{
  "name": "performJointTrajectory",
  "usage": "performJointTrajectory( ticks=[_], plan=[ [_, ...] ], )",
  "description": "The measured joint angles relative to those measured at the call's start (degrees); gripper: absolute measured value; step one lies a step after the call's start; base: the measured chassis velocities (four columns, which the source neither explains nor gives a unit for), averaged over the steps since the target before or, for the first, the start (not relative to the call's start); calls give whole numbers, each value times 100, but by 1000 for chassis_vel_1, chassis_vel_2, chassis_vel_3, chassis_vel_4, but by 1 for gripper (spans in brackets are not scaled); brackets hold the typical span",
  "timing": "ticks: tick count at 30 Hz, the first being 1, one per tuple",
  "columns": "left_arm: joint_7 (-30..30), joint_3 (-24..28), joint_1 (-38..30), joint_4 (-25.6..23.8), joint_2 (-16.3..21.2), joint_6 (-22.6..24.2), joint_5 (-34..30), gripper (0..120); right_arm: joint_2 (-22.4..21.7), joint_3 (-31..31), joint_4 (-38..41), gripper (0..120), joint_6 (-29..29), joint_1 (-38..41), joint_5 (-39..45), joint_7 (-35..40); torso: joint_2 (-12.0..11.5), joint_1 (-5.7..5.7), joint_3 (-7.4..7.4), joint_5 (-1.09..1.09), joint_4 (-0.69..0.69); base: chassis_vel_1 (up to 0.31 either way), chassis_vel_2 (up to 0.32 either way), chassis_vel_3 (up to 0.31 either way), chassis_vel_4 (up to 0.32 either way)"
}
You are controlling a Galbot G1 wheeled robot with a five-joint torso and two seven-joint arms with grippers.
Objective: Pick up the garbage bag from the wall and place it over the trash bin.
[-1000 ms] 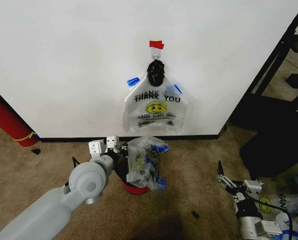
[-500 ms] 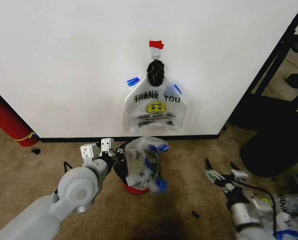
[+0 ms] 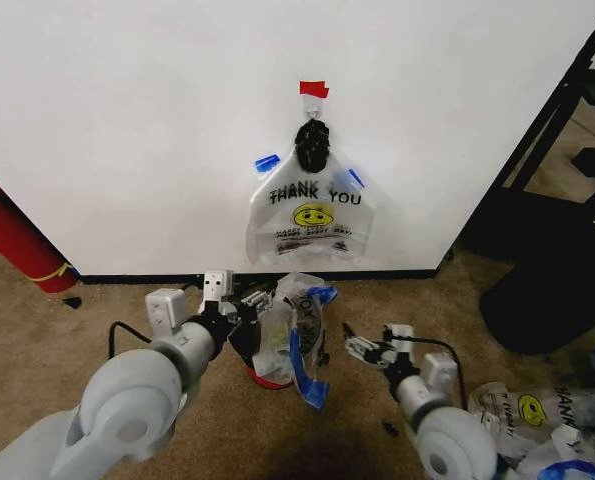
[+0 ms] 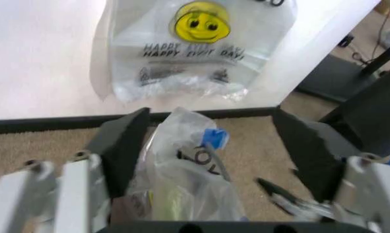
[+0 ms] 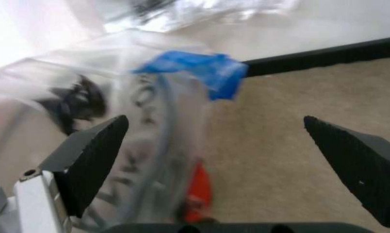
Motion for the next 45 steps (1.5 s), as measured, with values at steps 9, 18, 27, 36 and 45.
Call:
performJointTrajectory(
  ticks=[9, 18, 27, 36, 45],
  plan=[
    [-12, 4, 71, -34, -65, 0, 63, 100, 422, -717, -245, 100, -1085, 1061, 814, 1481, 0, 0, 0, -1, -1, 0, 0, 0, 0],
    [56, 100, 0, 78, -133, -2, 65, 100, 1012, -1071, -626, 100, -1359, 1371, 994, 2617, 0, -1, 0, 0, -2, 0, 0, 0, 0],
    [105, 195, -119, 158, -154, -37, 55, 100, 1680, -1102, -1170, 100, -1298, 1655, 1162, 2978, 0, -1, 0, 0, -1, 0, 0, 0, 0],
    [110, 221, -48, 183, -163, -42, 51, 100, 2012, -1129, -1378, 99, -1572, 1789, 1568, 3793, 0, -1, 0, 0, -1, 0, 0, 0, 0],
    [113, 251, -81, 216, -175, -52, 49, 100, 2135, -958, -1488, 88, -1728, 1808, 1926, 4158, 0, -1, 0, 0, -1, 0, 0, 0, 0]
  ],
)
